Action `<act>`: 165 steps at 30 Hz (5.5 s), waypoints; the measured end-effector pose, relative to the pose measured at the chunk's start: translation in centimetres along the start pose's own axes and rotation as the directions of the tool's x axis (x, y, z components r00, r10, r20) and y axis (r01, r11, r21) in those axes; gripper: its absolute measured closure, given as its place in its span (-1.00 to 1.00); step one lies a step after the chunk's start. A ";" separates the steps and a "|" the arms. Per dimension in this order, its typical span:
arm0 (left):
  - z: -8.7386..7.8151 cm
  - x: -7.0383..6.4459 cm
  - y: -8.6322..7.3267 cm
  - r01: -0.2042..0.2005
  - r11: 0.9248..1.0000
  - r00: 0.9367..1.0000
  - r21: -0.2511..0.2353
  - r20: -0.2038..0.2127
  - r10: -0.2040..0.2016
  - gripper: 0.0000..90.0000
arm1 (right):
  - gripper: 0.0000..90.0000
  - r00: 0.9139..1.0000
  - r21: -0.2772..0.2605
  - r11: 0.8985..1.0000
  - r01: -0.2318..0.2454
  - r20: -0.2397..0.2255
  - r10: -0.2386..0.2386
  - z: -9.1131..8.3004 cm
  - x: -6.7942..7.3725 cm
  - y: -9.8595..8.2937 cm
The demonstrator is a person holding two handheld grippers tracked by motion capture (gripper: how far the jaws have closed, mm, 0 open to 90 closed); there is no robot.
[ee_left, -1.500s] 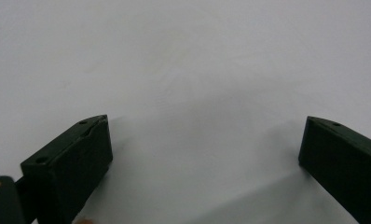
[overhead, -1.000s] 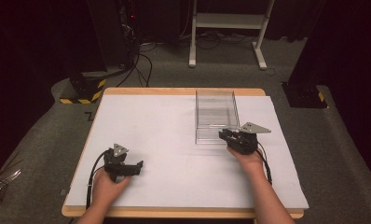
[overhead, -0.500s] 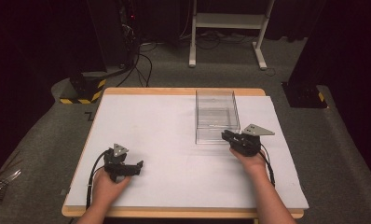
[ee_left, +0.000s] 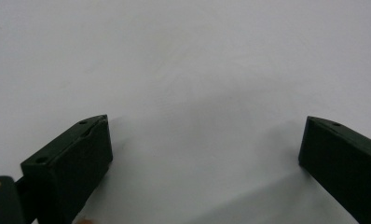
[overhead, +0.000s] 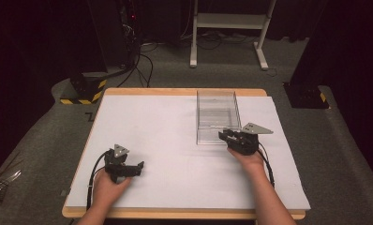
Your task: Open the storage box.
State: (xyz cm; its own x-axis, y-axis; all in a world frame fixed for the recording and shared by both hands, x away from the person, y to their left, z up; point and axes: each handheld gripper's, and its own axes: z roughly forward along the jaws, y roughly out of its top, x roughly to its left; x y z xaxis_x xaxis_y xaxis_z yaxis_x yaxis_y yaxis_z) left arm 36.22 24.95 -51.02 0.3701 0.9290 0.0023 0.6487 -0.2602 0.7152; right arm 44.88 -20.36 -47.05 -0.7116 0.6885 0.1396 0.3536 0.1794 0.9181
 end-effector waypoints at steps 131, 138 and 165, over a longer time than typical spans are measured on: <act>0.0 0.0 0.0 -0.002 1.000 1.000 -0.001 -0.001 0.002 -0.94 | 0.80 0.973 0.008 0.998 0.059 -0.225 -0.056 -8.2 4.7 -5.1; 0.0 0.0 0.0 -0.001 1.000 1.000 0.000 -0.001 0.001 -0.94 | 0.82 0.965 0.005 0.997 0.074 -0.254 -0.071 -8.4 5.2 -5.3; 0.0 0.0 0.0 -0.002 1.000 1.000 0.001 0.000 0.002 -0.94 | 0.68 0.965 -0.020 0.996 0.092 -0.244 -0.094 -10.8 6.4 -6.3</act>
State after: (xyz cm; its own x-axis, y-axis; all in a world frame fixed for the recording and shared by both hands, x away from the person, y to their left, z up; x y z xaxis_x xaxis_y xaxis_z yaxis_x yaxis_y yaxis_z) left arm 36.24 24.96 -51.02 0.3709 0.9287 0.0036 0.6485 -0.2618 0.7148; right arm 31.55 -24.65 -47.96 -0.8680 0.4767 0.1388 0.2746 0.2280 0.9342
